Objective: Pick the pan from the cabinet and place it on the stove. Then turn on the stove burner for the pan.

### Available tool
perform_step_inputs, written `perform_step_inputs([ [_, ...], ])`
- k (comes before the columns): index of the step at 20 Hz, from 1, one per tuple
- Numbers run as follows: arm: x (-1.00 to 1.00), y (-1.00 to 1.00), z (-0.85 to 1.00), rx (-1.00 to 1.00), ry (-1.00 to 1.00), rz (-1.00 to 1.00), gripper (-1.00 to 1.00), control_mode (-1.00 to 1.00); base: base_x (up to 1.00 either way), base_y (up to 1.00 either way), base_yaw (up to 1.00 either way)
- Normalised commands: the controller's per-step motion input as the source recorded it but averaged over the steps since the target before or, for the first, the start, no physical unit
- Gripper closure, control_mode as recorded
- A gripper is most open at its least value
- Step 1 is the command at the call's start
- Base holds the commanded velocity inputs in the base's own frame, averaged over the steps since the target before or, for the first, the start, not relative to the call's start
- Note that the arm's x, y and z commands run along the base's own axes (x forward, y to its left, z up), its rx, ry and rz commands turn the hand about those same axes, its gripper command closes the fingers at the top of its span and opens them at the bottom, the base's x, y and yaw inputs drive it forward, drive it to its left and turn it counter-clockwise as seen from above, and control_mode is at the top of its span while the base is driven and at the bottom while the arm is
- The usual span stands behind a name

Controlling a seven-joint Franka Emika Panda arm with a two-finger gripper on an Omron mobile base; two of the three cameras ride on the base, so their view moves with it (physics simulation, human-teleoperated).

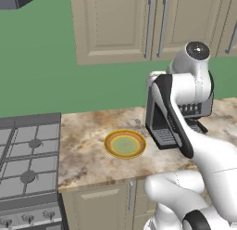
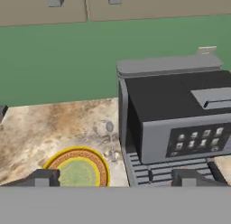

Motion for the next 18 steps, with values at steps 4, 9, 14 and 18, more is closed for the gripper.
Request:
perform_step_inputs([
  [4,0.01,0.00,0.68,-0.07,-0.33,-0.01,-1.00,-1.00,0.00,0.00,0.00],
  [9,0.03,0.00,0.53,-0.04,-0.32,0.02,-1.00,-1.00,0.00,0.00,0.00],
  [14,0.01,-0.01,0.44,-0.02,-0.34,0.07,-1.00,-1.00,0.00,0.00,0.00],
  [18,0.13,-0.04,0.41,0.00,-0.28,0.09,-1.00,-1.00,0.00,0.00,0.00],
])
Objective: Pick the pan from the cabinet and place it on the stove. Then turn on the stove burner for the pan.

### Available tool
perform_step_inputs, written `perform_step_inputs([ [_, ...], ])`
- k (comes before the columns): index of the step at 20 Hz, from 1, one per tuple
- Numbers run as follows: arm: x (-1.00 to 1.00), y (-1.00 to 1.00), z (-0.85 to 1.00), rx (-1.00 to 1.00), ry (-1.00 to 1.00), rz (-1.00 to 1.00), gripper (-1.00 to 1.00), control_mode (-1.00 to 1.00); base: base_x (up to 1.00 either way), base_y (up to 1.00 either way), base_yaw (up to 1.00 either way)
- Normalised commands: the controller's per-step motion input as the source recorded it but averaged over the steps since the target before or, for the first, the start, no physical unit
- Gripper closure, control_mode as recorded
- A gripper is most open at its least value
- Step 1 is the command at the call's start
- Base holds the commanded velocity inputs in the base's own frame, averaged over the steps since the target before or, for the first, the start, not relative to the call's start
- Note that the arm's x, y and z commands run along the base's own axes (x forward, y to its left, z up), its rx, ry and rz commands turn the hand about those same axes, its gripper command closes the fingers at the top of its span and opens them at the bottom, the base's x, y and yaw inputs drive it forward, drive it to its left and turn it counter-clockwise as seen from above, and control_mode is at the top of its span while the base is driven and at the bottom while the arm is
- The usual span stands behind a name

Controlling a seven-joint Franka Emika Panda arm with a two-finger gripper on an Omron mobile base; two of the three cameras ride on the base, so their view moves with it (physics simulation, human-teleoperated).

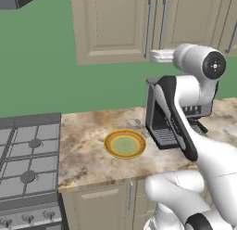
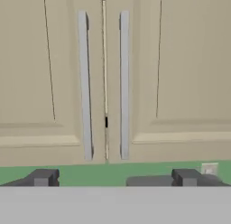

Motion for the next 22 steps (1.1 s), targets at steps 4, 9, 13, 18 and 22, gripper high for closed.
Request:
perform_step_inputs([
  [4,0.21,-0.04,0.34,0.00,-0.26,0.09,-1.00,-1.00,0.00,0.00,0.00],
  [9,0.40,0.00,0.13,-0.01,-0.14,0.04,-1.00,-1.00,0.00,0.00,0.00],
  [13,0.53,0.00,0.00,0.00,0.00,0.00,-1.00,-1.00,0.00,0.00,0.00],
  [18,0.26,-0.05,0.00,0.00,0.00,-0.01,-1.00,-1.00,0.00,0.00,0.00],
  [22,0.15,-0.17,0.03,0.00,-0.01,0.00,-1.00,-1.00,0.00,0.00,0.00],
])
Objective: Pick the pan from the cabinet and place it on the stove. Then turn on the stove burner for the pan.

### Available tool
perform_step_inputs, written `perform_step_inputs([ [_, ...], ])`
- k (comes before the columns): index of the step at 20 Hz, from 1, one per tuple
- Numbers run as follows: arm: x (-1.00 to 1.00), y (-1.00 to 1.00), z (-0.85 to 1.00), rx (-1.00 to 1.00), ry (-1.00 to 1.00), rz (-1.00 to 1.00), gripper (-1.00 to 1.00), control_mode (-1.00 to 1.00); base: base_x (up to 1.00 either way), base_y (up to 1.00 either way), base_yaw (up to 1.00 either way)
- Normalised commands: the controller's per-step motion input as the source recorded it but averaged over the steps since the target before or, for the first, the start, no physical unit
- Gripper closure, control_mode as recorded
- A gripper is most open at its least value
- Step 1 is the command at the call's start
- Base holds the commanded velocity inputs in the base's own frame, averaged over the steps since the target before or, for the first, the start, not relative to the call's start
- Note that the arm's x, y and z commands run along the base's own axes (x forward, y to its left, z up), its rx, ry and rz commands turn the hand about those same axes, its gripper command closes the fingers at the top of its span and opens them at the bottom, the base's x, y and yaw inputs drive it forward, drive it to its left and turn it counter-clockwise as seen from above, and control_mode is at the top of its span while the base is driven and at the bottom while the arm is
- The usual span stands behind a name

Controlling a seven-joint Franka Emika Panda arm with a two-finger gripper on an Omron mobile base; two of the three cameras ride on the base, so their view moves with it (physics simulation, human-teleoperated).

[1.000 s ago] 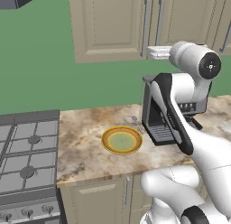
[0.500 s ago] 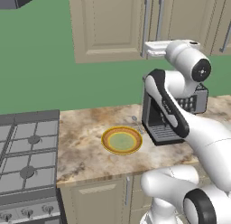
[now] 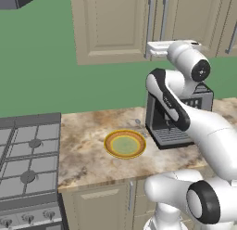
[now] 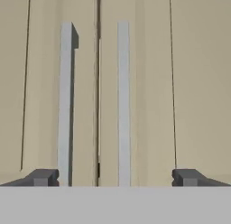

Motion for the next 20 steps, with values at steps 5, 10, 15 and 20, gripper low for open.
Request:
perform_step_inputs([
  [5,0.26,-0.06,0.01,0.00,-0.01,0.00,-1.00,-1.00,0.00,0.00,0.00],
  [10,0.30,0.00,0.00,0.00,-0.02,0.00,-1.00,-1.00,0.00,0.00,0.00],
  [15,0.35,0.00,0.00,0.00,0.00,0.00,-1.00,-1.00,0.00,0.00,0.00],
  [20,0.45,0.03,0.00,0.00,0.00,0.00,-1.00,-1.00,0.00,0.00,0.00],
])
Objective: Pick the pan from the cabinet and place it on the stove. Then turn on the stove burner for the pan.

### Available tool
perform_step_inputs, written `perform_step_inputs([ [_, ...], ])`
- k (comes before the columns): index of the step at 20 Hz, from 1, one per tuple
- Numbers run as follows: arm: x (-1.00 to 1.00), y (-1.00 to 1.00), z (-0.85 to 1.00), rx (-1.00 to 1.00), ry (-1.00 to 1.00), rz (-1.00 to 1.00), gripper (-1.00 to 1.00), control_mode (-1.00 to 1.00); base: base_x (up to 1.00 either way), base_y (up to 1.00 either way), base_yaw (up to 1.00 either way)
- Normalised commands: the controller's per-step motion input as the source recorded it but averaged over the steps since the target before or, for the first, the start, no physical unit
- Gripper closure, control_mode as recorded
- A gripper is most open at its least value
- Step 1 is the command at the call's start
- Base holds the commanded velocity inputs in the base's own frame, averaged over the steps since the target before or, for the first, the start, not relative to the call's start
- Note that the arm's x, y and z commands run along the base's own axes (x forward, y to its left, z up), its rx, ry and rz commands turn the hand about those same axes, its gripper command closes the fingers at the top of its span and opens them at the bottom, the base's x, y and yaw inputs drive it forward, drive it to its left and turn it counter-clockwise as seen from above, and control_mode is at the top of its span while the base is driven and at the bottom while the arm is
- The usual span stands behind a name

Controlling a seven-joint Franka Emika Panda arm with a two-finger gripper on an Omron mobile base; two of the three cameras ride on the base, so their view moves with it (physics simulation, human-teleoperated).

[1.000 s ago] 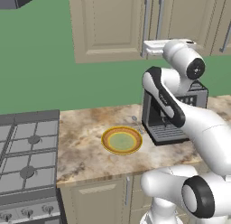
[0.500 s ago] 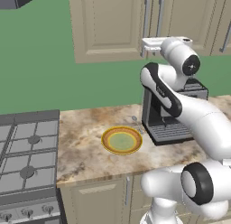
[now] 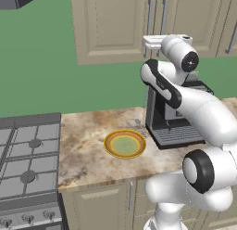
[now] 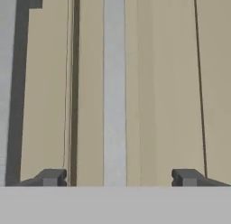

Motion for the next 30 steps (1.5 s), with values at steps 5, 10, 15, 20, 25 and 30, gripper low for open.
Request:
perform_step_inputs([
  [5,0.56,0.28,-0.18,0.00,0.00,0.00,-1.00,-1.00,0.00,0.00,0.00],
  [10,0.43,0.24,-0.23,0.00,0.00,0.00,1.00,-1.00,0.00,0.00,0.00],
  [15,-0.05,0.10,-0.01,-0.01,0.01,-0.01,1.00,-1.00,0.00,0.00,0.00],
  [20,-0.28,-0.12,-0.08,0.00,0.00,0.05,1.00,-1.00,0.00,0.00,0.00],
  [25,-0.55,-0.29,-0.03,0.00,0.00,0.08,1.00,-1.00,0.00,0.00,0.00],
  [30,-0.72,-0.45,-0.01,0.00,0.00,0.07,1.00,-1.00,0.00,0.00,0.00],
])
